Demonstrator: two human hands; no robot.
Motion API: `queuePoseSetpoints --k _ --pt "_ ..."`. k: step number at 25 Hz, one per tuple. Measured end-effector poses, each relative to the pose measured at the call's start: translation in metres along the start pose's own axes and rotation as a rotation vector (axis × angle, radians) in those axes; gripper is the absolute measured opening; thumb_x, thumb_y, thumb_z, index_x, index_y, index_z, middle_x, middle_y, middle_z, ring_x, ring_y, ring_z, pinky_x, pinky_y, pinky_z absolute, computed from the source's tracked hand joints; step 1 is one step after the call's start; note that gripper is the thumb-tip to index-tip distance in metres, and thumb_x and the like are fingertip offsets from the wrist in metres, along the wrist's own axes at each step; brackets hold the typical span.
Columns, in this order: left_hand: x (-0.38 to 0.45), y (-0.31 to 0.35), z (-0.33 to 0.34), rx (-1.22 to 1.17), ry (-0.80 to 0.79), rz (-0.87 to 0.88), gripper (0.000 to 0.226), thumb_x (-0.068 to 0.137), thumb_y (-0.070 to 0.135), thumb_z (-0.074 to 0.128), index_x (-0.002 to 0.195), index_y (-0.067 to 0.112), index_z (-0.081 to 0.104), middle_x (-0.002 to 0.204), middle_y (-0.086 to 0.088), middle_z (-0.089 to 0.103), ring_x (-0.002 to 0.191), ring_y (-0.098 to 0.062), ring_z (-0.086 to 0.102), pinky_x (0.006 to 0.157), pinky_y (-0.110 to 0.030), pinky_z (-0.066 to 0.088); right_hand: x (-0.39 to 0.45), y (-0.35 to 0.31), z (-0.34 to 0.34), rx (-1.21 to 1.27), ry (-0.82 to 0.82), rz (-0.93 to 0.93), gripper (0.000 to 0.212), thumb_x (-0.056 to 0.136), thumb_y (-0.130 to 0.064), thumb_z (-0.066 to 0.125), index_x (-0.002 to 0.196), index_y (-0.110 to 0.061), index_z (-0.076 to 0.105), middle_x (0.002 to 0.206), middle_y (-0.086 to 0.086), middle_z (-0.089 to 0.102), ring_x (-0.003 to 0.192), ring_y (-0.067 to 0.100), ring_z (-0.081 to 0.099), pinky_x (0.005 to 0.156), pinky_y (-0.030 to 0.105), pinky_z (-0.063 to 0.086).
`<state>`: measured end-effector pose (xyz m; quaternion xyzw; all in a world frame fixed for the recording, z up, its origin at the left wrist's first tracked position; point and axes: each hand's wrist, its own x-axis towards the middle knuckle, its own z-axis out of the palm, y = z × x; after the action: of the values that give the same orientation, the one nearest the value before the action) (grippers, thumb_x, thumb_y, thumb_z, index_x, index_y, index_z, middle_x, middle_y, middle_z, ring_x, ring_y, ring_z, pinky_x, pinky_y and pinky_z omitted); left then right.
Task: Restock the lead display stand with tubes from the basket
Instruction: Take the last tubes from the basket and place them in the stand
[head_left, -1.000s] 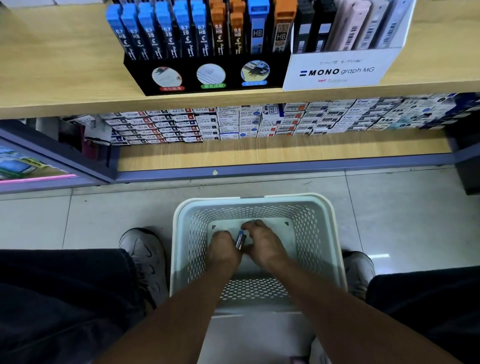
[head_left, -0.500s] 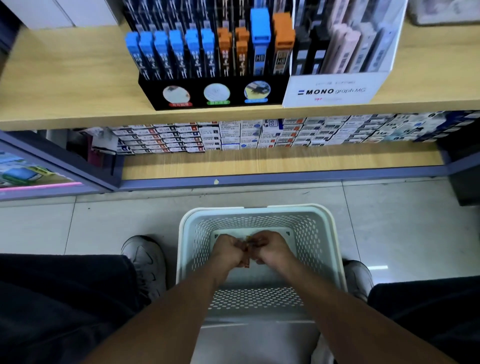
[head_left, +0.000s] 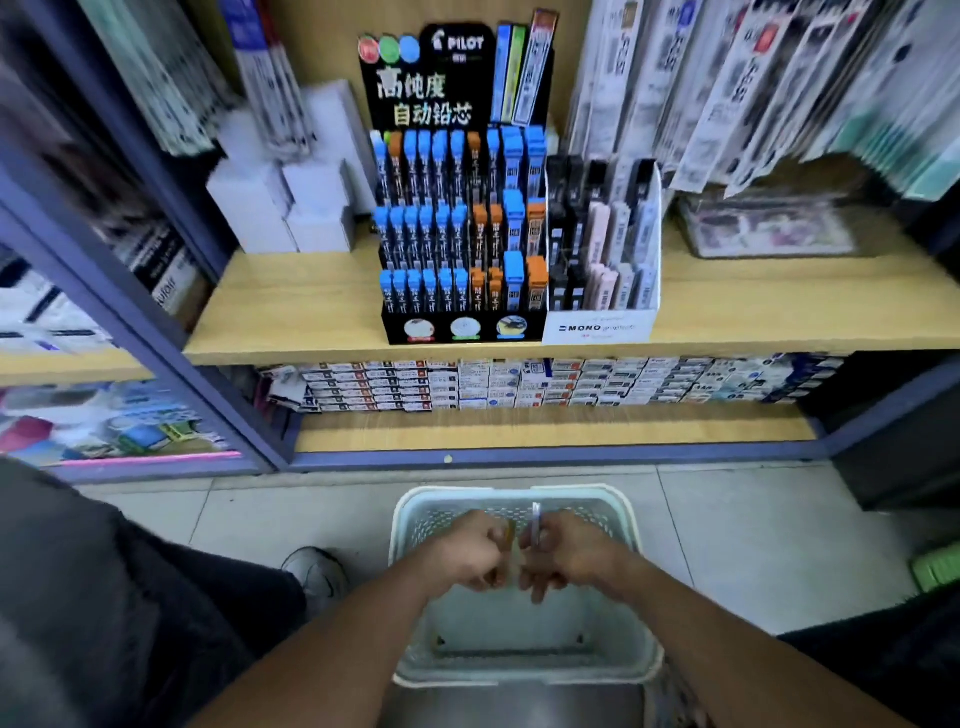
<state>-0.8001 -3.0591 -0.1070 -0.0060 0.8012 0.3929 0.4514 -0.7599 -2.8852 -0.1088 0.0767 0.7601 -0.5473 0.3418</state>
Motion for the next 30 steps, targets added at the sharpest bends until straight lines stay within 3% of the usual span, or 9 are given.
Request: queuePoseSetpoints --k 5,10,14,16,20,24,30 --pt "-0.051 0.07 -0.051 -0.428 0.013 0.217 0.016 0.092 0.001 0.067 0.084 0.014 0.062 0.078 -0.006 0.065 0.071 -0.019 0.061 0.065 -0.032 0.05 -0.031 -0.079 -0.042 -0.005 -0.045 -0.141 0.029 0.096 -0.02 0.067 0.106 0.006 0.058 0.086 0.022 0.073 0.059 0.02 0.07 0.048 0.022 0.04" --pt "-0.103 0.133 -0.098 -0.421 -0.017 0.404 0.013 0.088 0.007 0.073 0.1 0.012 0.074 0.095 -0.003 0.071 0.082 -0.014 0.064 0.071 -0.027 0.048 -0.068 -0.164 -0.071 -0.044 -0.021 -0.33 0.012 0.095 -0.018 0.066 0.09 -0.008 0.064 0.08 0.016 0.073 0.055 0.017 0.068 0.049 0.02 0.042" --pt "-0.137 0.175 -0.123 -0.53 0.132 0.52 0.021 0.081 -0.002 0.075 0.101 0.005 0.075 0.103 -0.008 0.076 0.09 -0.018 0.07 0.077 -0.029 0.055 -0.089 -0.218 -0.077 -0.095 0.103 -0.46 0.026 0.093 -0.017 0.068 0.095 0.009 0.066 0.083 0.021 0.074 0.059 0.019 0.067 0.054 0.025 0.046" --pt "-0.145 0.196 -0.134 -0.646 0.22 0.537 0.019 0.079 -0.006 0.076 0.096 0.002 0.074 0.101 -0.009 0.076 0.093 -0.023 0.072 0.079 -0.032 0.059 -0.091 -0.242 -0.079 -0.081 0.163 -0.495 0.028 0.092 -0.019 0.069 0.098 0.008 0.068 0.085 0.022 0.074 0.062 0.02 0.068 0.055 0.025 0.049" --pt "-0.146 0.219 -0.161 -0.554 0.377 0.527 0.018 0.08 -0.006 0.076 0.097 -0.003 0.07 0.097 -0.015 0.073 0.087 -0.025 0.072 0.075 -0.039 0.061 -0.087 -0.277 -0.096 -0.083 0.277 -0.52 0.018 0.085 -0.021 0.078 0.093 -0.005 0.074 0.087 0.018 0.075 0.072 0.021 0.071 0.059 0.023 0.052" --pt "-0.139 0.225 -0.177 -0.425 0.35 0.514 0.018 0.081 -0.003 0.077 0.097 0.0 0.073 0.091 -0.011 0.075 0.085 -0.025 0.073 0.065 -0.035 0.06 -0.068 -0.295 -0.12 0.117 0.392 -0.593 0.021 0.081 -0.012 0.081 0.1 -0.011 0.074 0.09 0.011 0.075 0.078 0.019 0.069 0.068 0.028 0.054" --pt "-0.138 0.244 -0.214 -0.496 0.345 0.542 0.014 0.086 0.01 0.074 0.093 -0.003 0.072 0.08 -0.012 0.071 0.075 -0.021 0.066 0.075 -0.038 0.061 -0.064 -0.322 -0.141 0.375 0.411 -0.654 0.019 0.08 0.011 0.07 0.099 0.005 0.069 0.083 0.017 0.072 0.077 0.024 0.071 0.072 0.028 0.061"
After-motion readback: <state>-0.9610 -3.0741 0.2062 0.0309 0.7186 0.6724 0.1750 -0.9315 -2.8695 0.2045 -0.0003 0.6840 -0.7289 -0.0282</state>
